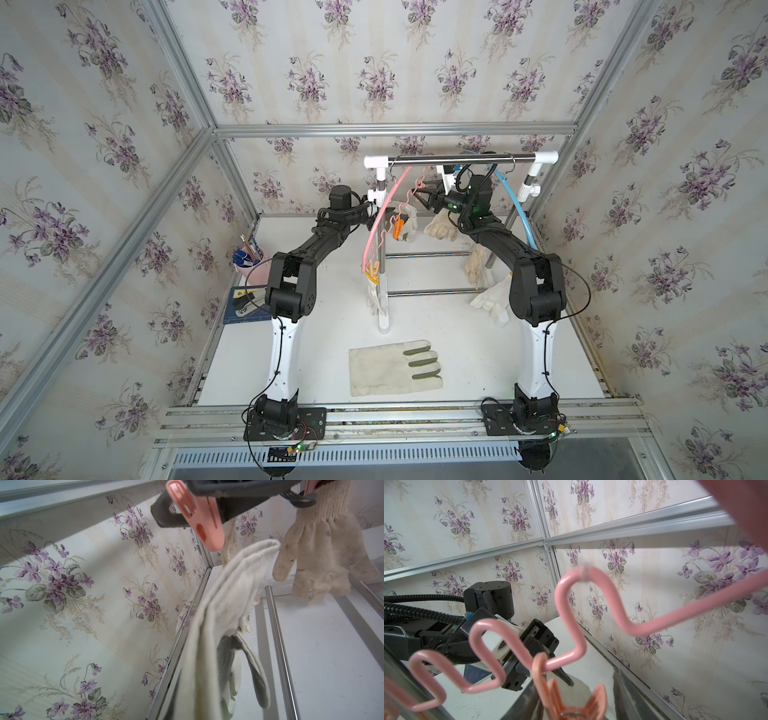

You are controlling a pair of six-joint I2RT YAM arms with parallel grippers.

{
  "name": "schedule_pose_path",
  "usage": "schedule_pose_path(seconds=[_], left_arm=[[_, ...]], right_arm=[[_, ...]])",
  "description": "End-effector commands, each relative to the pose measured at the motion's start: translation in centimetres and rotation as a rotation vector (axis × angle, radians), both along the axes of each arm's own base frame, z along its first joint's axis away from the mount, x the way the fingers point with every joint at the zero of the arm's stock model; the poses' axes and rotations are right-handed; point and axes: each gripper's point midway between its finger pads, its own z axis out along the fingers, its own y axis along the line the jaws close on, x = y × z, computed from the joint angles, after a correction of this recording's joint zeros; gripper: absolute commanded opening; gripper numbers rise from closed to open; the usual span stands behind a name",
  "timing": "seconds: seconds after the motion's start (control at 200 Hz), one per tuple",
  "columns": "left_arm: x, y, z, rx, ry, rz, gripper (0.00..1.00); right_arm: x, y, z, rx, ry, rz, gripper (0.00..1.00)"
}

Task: Clip the gloves onto a hanger to dry
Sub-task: Open the clamp at the hanger.

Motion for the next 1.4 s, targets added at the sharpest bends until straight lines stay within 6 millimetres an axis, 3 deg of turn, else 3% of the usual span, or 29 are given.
schedule_pose_path(seconds=[0.0, 0.365, 0.569, 0.809, 1.054, 1.394], left_arm=[[0.0, -0.5, 0.6, -0.009, -0.023, -0.010, 0.00], [0.0, -1.2, 1.0, -0.021, -0.028, -0.016, 0.00], [0.1, -1.3, 1.0, -0.028, -0.027, -0.013, 0.00], [0.2, -1.3, 0.6, -0.026, -0.020, -0.007, 0.00], [0.4, -1.7, 0.0, -0.028, 0.000, -0.003, 0.00], [0.5, -2.7, 0.1, -0.032, 0.008, -0.009, 0.00]], right_arm=[[0.1, -0.1, 0.6, 0.008, -0.033, 0.000, 0.51], [0.1, 0.0, 1.2, 0.007, -0.047, -0.001, 0.49], [0.1, 0.0, 1.1, 0.000, -0.041, -0.001, 0.34], [0.0, 0.0, 1.5, 0.007, -0.049, 0.002, 0.24], [0.0, 0.0, 1.8, 0.022, -0.052, 0.009, 0.05], [-0.4, 0.2, 1.9, 0.030, -0.043, 0.027, 0.06]])
